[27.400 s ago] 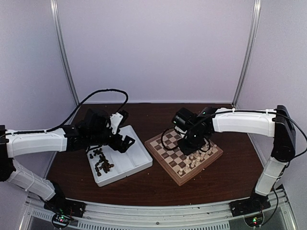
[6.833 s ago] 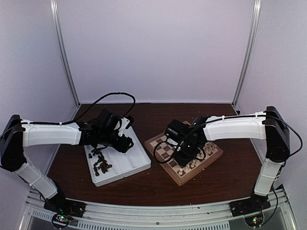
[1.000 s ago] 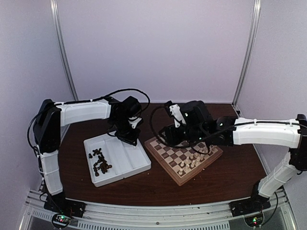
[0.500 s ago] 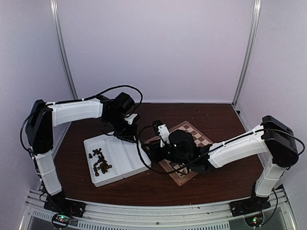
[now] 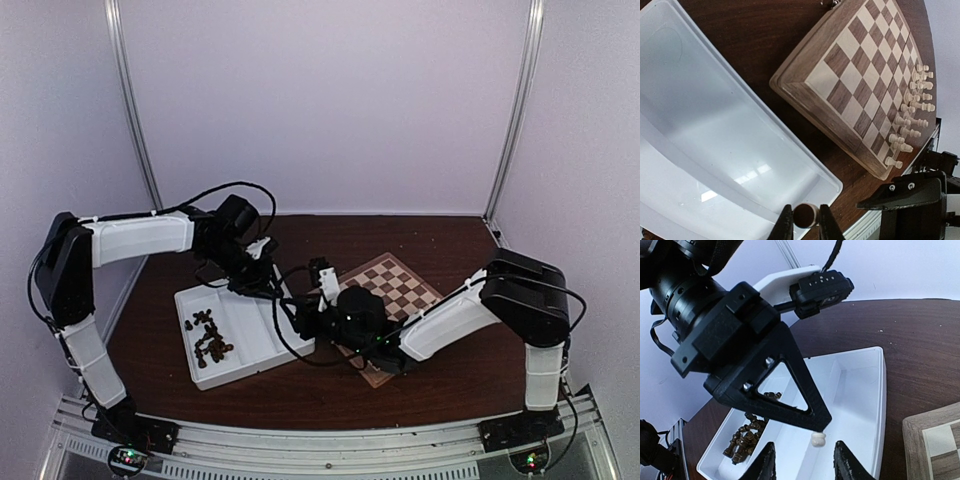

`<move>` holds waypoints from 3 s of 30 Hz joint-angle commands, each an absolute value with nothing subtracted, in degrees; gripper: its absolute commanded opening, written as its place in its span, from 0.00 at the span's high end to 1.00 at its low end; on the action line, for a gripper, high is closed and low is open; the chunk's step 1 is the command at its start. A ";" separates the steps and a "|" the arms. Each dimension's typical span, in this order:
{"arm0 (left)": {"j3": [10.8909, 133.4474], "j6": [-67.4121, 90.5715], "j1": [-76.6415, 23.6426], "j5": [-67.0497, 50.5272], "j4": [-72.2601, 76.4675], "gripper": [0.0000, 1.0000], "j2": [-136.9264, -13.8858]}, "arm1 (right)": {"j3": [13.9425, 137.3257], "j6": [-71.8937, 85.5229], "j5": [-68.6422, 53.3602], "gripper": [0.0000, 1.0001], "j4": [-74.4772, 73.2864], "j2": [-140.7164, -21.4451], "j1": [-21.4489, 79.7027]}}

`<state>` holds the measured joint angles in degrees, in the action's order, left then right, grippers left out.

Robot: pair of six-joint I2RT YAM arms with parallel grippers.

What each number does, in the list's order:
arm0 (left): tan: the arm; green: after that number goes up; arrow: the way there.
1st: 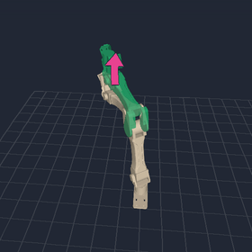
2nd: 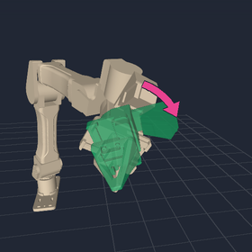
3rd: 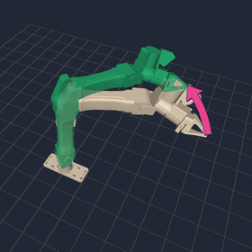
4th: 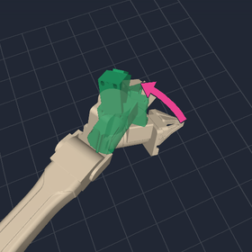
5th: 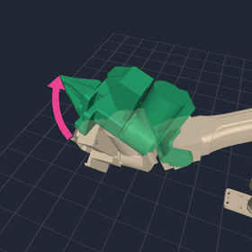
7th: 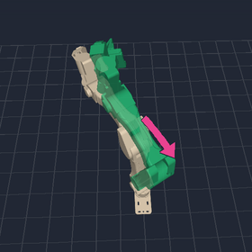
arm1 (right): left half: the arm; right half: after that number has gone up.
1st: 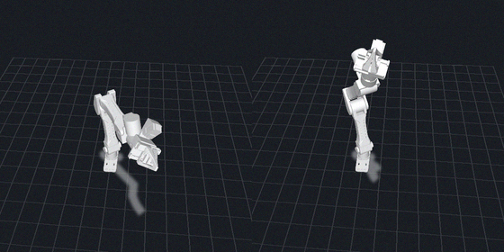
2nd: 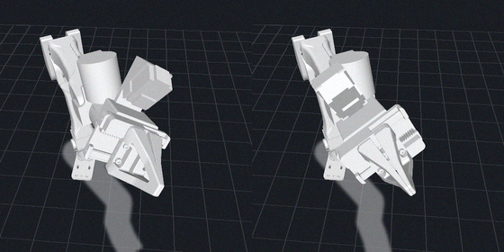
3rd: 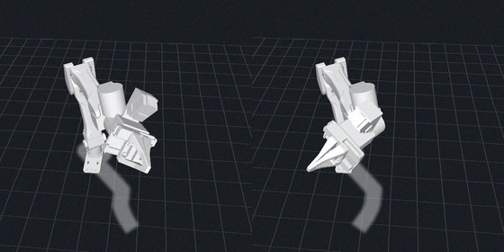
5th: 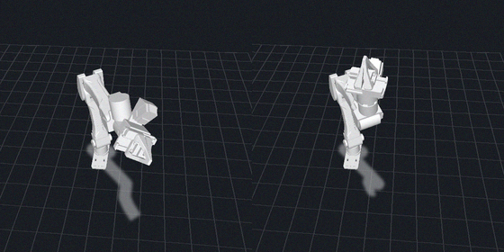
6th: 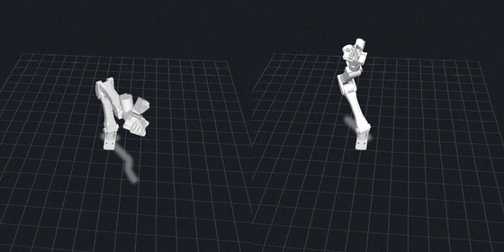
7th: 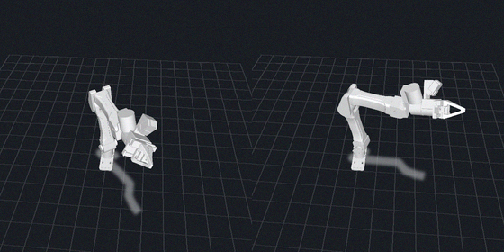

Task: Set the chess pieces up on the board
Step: Place the chess piece on the chessboard.

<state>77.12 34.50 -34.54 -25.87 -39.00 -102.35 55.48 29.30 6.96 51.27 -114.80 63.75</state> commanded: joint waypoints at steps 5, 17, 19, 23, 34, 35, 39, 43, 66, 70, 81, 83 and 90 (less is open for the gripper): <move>74.59 36.33 -34.11 -30.76 -33.45 0.92 -99.13 | 58.83 31.45 7.19 0.61 55.02 -118.02 64.01; 72.88 36.81 -33.66 -32.46 -31.49 0.91 -97.91 | 58.81 32.66 8.59 0.62 55.12 -119.07 63.90; 72.76 37.13 -33.66 -33.15 -30.92 0.91 -97.87 | 58.59 32.56 8.65 0.65 55.47 -118.98 63.90; 71.97 38.43 -33.66 -35.26 -28.88 0.91 -97.98 | 58.51 32.27 8.80 0.70 55.70 -118.91 63.90; 71.55 39.20 -33.66 -36.91 -28.11 0.91 -97.82 | 58.37 32.56 8.70 0.85 56.36 -118.99 63.90; 71.53 39.25 -33.65 -36.91 -27.97 0.91 -97.82 | 58.36 32.53 8.70 0.86 56.42 -118.94 63.90; 71.16 39.46 -33.66 -37.13 -27.54 0.91 -97.82 | 58.05 32.20 8.95 0.95 56.38 -118.53 63.89; 70.57 39.76 -33.62 -37.18 -26.52 0.86 -97.71 | 57.87 31.95 8.81 1.00 55.98 -117.74 63.81; 57.97 29.77 -32.96 -14.34 -24.66 0.32 -67.59 | 57.89 19.85 2.76 1.00 -19.72 -81.07 61.03; 52.59 28.69 -32.96 -11.65 -22.63 0.32 -61.59 | 64.50 16.38 -3.28 1.00 -34.90 -80.54 60.84; 51.41 27.31 -32.96 -6.61 -24.93 0.32 -57.61 | 88.14 9.12 -1.59 1.00 -68.71 -100.45 60.82; 51.59 27.33 -32.96 -6.40 -25.11 0.32 -57.66 | 90.05 7.98 -1.33 1.00 -70.23 -103.38 60.82; 51.94 27.34 -32.96 -6.02 -25.66 0.32 -57.91 | 95.75 5.16 -1.18 1.00 -72.09 -111.08 60.36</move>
